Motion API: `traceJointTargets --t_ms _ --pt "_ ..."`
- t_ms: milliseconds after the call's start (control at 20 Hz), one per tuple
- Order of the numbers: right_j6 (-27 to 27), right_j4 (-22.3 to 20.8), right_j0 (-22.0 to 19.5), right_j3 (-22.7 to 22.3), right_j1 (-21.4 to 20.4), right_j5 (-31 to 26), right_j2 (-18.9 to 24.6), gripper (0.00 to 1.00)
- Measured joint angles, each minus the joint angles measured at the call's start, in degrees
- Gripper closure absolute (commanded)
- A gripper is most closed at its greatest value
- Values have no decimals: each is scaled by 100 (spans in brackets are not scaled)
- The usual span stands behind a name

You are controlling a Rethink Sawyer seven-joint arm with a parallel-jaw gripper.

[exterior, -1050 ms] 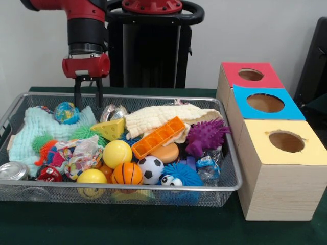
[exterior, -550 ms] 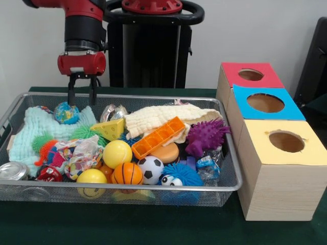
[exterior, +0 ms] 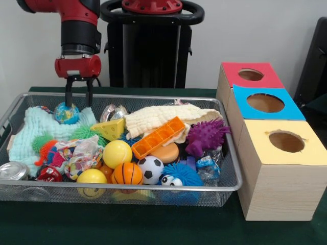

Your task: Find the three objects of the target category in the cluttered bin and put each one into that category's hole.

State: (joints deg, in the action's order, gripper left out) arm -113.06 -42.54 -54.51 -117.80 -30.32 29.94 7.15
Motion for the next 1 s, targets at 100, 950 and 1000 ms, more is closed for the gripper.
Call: traceJointTargets --t_ms 100,950,1000 --pt "0 -53 -54 35 81 1 -14 0" --pt "0 -589 -498 312 368 12 -29 0" --pt "0 -587 -501 312 372 13 -29 0"
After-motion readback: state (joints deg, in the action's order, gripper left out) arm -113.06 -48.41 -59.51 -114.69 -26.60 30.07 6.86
